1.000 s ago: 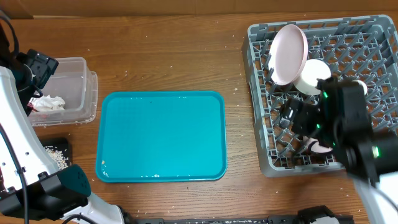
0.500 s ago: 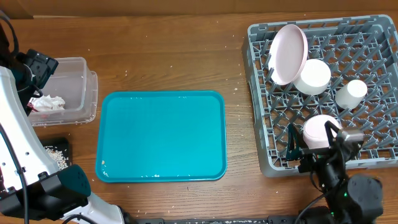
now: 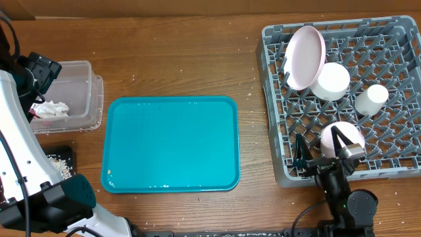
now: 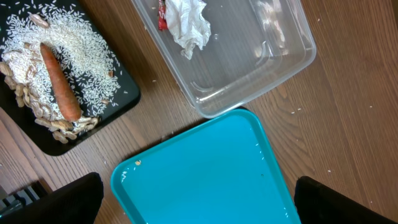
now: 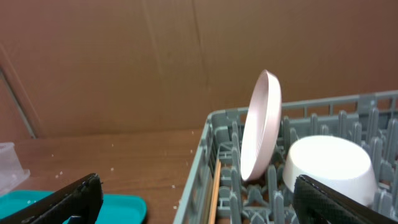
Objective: Sort waste into correct bins and load items into the dishwasher
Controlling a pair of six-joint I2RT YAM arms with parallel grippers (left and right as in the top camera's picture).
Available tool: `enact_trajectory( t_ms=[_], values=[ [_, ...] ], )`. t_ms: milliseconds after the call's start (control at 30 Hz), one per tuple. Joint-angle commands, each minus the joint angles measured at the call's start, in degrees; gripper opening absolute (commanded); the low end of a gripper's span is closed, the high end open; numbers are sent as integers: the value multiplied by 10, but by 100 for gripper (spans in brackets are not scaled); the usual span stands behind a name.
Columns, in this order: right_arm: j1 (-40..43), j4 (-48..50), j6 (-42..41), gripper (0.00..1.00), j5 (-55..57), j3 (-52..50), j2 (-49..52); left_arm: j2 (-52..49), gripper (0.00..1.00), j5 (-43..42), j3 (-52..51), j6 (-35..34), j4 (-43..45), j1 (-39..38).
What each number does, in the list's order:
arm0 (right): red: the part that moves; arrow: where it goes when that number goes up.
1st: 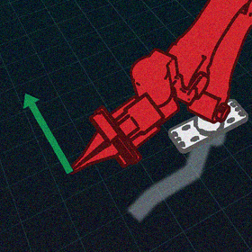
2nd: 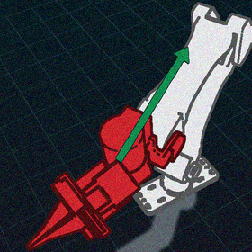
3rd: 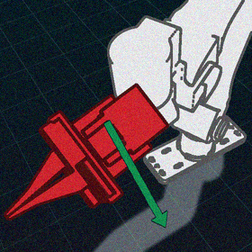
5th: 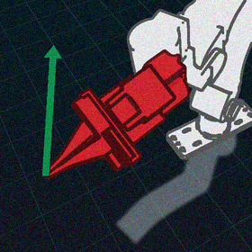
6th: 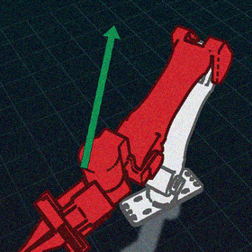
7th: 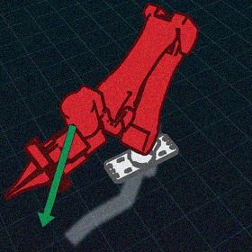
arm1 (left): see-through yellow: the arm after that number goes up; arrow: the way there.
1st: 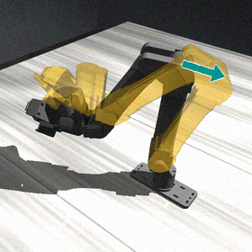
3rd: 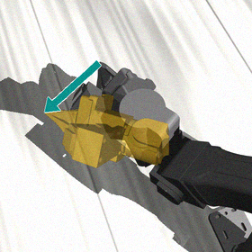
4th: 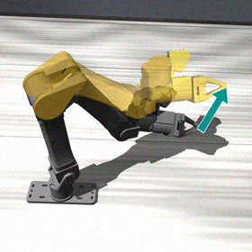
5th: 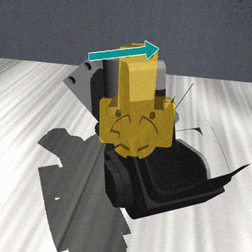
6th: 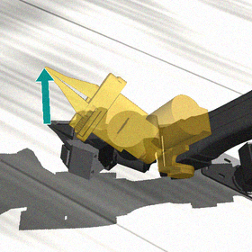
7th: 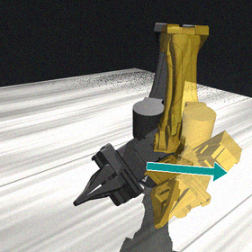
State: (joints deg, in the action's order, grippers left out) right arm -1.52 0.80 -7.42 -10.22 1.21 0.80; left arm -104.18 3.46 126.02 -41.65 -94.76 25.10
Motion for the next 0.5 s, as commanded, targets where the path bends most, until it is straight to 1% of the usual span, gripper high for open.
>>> enact_trajectory(
  t_ms=[0, 200, 467],
  values=[
    [2, 4, 5, 100, 15, -7, -7, -3, 100, 5, 0, -3, -1, -5],
    [2, -51, 15, 100, 42, -7, -7, -3, 100, 5, 0, -3, -1, -5],
    [2, -50, 15, 100, 42, -7, -6, -3, 100, 5, 0, -3, -1, -5]
  ],
)
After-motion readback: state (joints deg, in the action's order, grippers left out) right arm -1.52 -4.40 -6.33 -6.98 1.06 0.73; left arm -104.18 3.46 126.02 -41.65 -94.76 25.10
